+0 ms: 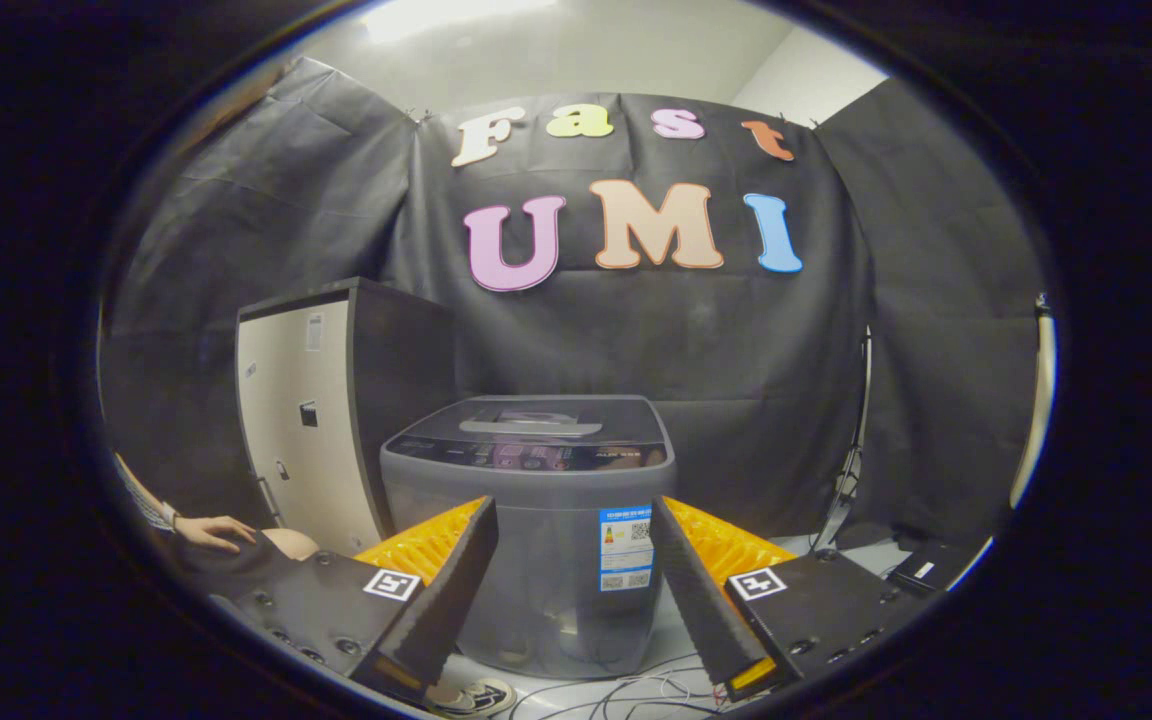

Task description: Put the clothes into the washing machine and then close the washing machine lid.

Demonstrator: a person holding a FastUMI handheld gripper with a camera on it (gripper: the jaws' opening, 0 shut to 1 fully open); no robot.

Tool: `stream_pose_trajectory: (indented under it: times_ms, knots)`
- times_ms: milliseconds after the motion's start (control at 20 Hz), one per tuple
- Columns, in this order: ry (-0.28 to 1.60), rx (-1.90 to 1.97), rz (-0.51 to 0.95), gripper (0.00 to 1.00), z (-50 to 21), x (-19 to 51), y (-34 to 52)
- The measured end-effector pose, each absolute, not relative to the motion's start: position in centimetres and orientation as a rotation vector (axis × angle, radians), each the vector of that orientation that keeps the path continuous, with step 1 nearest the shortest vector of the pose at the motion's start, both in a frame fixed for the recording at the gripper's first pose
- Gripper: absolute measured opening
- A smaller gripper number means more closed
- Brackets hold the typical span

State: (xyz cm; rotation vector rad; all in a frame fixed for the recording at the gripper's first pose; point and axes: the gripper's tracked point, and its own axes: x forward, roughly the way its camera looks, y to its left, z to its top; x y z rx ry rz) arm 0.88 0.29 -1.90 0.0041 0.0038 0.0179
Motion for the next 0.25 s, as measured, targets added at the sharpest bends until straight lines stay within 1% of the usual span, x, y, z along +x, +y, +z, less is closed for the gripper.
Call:
stream_pose_trajectory:
  times_ms: [250]
  knots:
    - [0.004,0.004,0.018,0.96,-1.91,0.9,0.32]
